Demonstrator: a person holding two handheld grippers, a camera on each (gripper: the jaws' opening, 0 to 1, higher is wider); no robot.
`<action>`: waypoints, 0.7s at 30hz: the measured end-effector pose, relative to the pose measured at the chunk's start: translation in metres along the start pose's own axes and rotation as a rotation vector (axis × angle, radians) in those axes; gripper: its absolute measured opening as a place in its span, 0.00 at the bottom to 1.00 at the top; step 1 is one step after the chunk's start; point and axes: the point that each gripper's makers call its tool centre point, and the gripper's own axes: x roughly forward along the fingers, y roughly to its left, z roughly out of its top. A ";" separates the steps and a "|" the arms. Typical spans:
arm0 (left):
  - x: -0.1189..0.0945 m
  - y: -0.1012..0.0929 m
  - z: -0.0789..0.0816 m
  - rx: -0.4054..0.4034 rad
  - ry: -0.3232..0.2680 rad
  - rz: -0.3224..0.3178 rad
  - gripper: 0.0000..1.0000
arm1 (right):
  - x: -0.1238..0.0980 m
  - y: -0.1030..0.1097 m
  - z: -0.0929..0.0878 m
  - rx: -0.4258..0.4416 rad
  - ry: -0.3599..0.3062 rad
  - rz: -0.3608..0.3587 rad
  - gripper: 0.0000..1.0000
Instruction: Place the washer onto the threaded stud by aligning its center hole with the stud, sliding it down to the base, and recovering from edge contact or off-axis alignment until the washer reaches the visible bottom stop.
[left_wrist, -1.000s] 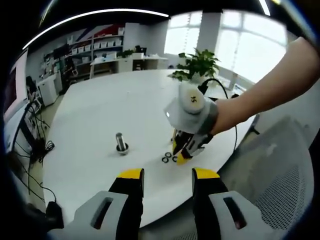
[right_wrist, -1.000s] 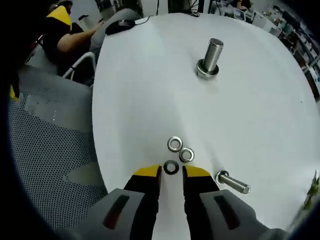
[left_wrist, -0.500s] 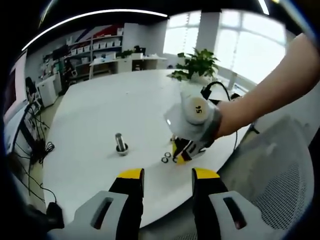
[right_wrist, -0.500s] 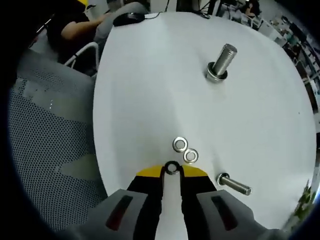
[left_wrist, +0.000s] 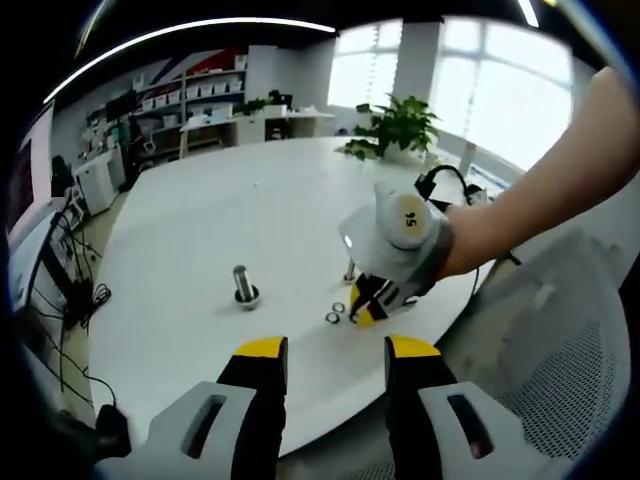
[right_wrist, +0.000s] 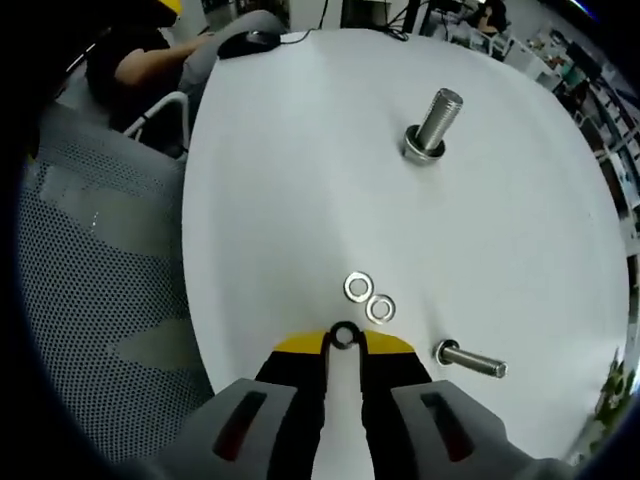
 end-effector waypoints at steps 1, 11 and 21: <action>0.000 0.000 0.000 -0.003 0.002 -0.002 0.37 | 0.000 -0.001 -0.001 0.008 0.002 -0.001 0.14; 0.001 -0.002 -0.001 0.011 0.005 -0.007 0.36 | -0.012 -0.015 -0.013 0.129 -0.034 -0.020 0.13; 0.001 -0.003 -0.001 0.021 0.010 -0.013 0.36 | -0.032 -0.037 -0.023 0.246 -0.075 -0.043 0.13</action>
